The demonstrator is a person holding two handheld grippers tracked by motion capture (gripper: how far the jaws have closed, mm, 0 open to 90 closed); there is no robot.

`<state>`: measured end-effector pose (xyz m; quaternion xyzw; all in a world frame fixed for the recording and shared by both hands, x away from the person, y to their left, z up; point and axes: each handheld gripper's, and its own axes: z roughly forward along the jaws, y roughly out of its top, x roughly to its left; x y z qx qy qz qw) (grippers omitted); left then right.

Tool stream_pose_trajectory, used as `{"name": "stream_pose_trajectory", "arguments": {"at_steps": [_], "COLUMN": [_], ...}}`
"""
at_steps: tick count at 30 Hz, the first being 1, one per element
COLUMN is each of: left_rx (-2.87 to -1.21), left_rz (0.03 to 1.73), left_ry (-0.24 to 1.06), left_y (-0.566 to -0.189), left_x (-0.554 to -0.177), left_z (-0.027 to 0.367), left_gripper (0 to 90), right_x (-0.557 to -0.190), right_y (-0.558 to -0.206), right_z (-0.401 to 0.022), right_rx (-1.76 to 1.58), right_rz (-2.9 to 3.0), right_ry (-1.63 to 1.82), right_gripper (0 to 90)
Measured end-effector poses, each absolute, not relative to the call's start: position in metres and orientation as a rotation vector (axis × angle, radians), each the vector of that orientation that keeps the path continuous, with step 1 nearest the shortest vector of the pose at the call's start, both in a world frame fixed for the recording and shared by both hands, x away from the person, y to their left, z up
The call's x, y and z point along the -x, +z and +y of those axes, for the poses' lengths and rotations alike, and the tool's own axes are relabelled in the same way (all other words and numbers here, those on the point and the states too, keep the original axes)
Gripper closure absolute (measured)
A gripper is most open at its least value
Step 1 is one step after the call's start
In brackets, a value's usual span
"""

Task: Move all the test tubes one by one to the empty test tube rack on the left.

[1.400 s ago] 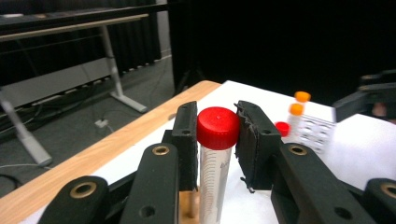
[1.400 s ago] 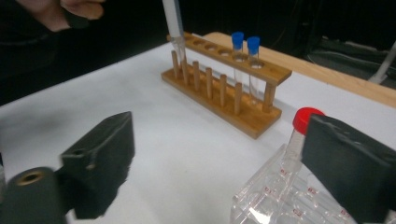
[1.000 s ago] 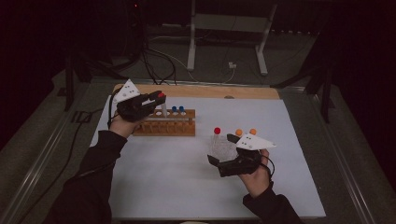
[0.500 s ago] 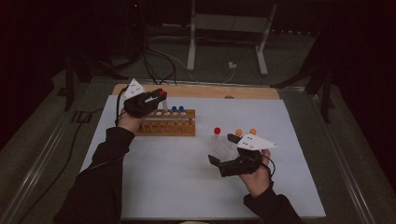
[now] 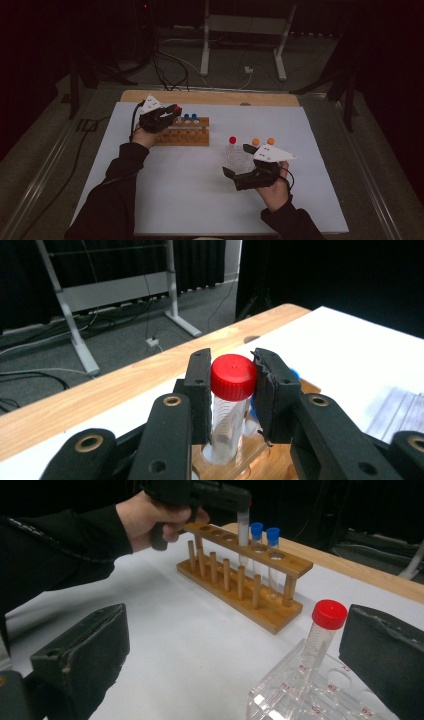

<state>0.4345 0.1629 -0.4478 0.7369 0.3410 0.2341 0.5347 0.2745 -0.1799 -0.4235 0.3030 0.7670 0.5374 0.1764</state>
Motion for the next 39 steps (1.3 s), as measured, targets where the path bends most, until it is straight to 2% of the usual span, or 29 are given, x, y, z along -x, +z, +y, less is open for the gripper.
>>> {"name": "stream_pose_trajectory", "arguments": {"at_steps": [8, 17, 19, 21, 28, 31, 33, 35, 39], "left_rx": [-1.775, -1.789, -1.799, -1.802, -1.800, -1.784, -1.771, -1.775, -1.768], "left_rz": [0.826, 0.840, 0.834, 0.799, 0.749, 0.716, 0.694, 0.679, 0.638], "left_ry": [0.559, 0.544, 0.556, 0.564, 0.532, 0.492, 0.466, 0.452, 0.424], "left_y": [-0.461, -0.459, -0.457, -0.453, -0.433, -0.428, -0.427, -0.427, -0.430], "left_x": [-0.434, -0.434, -0.432, -0.427, -0.396, -0.378, -0.365, -0.354, -0.333], "left_z": [0.162, 0.164, 0.165, 0.168, 0.180, 0.184, 0.185, 0.184, 0.183], "left_gripper": [71.4, 70.0, 52.9, 41.5, 17.7, 16.2, 16.0, 15.3, 15.3], "right_x": [-0.274, -0.275, -0.275, -0.276, -0.281, -0.286, -0.288, -0.291, -0.297], "right_y": [-0.424, -0.423, -0.422, -0.422, -0.426, -0.431, -0.433, -0.435, -0.440], "right_z": [-0.180, -0.180, -0.181, -0.182, -0.182, -0.181, -0.181, -0.180, -0.178], "right_rx": [-0.856, -0.856, -0.856, -0.866, -0.907, -0.941, -0.957, -0.986, -1.039], "right_rz": [2.174, 2.176, 2.172, 2.169, 2.164, 2.172, 2.172, 2.175, 2.189], "right_ry": [1.526, 1.534, 1.539, 1.539, 1.466, 1.441, 1.431, 1.404, 1.337], "right_gripper": [0.0, 0.0, 0.0, 0.0, 0.0, 0.0, 5.5, 6.3, 17.0]}}
